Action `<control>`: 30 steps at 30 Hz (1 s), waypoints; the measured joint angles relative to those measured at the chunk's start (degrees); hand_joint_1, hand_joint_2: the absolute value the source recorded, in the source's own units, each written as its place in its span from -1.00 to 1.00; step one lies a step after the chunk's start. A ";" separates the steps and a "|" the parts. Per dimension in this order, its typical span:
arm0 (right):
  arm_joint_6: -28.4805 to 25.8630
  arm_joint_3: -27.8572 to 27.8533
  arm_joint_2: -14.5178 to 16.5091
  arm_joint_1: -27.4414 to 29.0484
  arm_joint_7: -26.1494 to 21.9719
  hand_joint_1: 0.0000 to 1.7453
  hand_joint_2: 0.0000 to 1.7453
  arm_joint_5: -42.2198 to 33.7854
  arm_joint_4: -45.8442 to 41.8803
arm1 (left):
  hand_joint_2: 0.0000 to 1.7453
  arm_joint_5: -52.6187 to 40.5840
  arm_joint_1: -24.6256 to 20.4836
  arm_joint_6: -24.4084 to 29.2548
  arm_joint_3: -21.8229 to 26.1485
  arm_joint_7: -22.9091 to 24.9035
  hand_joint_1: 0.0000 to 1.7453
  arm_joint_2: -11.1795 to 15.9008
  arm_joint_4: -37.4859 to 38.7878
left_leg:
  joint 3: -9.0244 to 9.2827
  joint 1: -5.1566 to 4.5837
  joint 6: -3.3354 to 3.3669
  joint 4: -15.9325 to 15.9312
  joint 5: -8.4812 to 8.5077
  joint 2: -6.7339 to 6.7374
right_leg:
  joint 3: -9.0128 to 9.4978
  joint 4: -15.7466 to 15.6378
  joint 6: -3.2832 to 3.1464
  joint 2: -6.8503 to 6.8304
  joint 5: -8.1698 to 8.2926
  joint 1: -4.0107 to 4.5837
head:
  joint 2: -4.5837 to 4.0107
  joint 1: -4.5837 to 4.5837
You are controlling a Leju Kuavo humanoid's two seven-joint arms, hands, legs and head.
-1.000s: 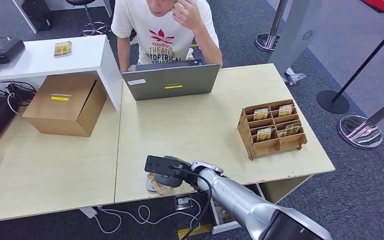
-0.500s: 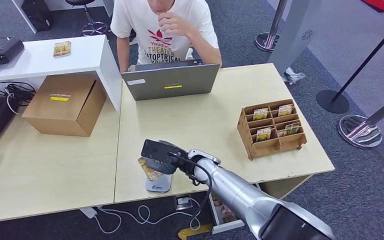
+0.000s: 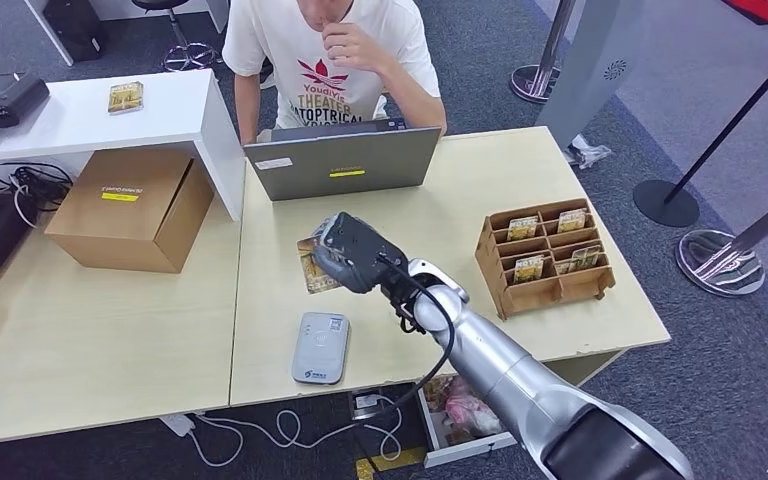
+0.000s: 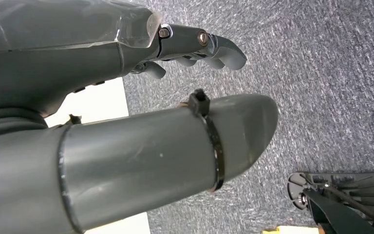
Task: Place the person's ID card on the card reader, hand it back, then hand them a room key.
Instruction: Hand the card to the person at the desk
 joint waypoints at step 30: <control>-6.24 -17.39 -4.28 -3.01 4.63 1.00 1.00 12.23 -11.27 | -1.00 -1.87 -0.25 -1.24 -1.97 1.22 -1.00 0.37 -0.04 | -0.03 0.03 0.01 0.00 0.01 0.01 | -0.03 0.00 -0.01 0.00 0.01 0.01 | 0.00 -0.02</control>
